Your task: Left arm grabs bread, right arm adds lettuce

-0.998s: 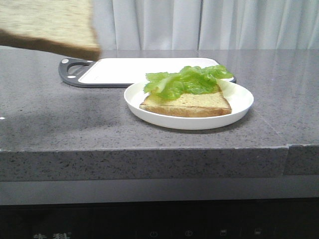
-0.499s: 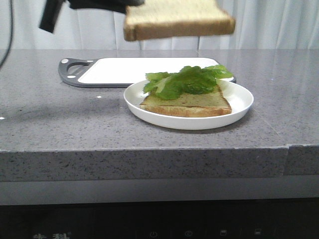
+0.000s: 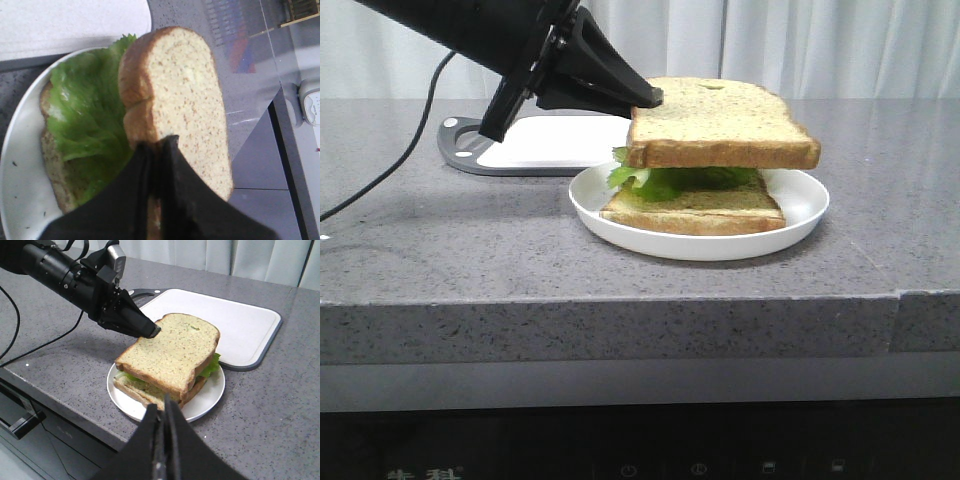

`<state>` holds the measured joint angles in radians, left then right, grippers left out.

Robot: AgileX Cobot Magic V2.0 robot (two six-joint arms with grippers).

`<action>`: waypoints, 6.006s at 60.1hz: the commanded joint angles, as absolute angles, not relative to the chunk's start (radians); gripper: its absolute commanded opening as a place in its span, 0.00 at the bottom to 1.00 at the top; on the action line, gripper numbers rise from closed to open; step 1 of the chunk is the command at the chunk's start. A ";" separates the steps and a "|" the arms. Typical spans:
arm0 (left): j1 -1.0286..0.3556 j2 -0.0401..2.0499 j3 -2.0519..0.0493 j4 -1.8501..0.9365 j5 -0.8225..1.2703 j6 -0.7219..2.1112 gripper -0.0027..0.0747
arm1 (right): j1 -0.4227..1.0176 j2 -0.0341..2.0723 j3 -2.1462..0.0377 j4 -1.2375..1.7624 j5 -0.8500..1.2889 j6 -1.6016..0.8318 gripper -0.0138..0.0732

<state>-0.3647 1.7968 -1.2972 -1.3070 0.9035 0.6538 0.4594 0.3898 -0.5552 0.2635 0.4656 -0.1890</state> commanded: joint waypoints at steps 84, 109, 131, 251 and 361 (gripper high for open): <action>-0.282 0.519 -0.638 -0.765 0.289 0.709 0.01 | 0.279 0.117 -0.365 0.268 0.252 -0.187 0.09; -0.282 0.042 -0.341 -0.767 0.251 0.708 0.01 | 0.279 0.076 -0.341 0.270 0.254 -0.187 0.09; -0.282 0.042 -0.341 -0.767 0.253 0.708 0.01 | 0.279 0.076 -0.341 0.270 0.255 -0.187 0.09; -0.019 -0.023 0.009 -0.097 0.057 0.016 0.01 | 0.279 0.076 -0.341 0.270 0.255 -0.187 0.09; -0.019 -0.022 0.009 -0.097 0.057 0.016 0.01 | -0.002 -0.031 0.024 0.202 0.059 -0.043 0.09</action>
<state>-0.0201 -0.0042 0.0055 -0.0878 0.1449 0.0263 0.0053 -0.0087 0.0269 0.2115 0.1433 -0.0396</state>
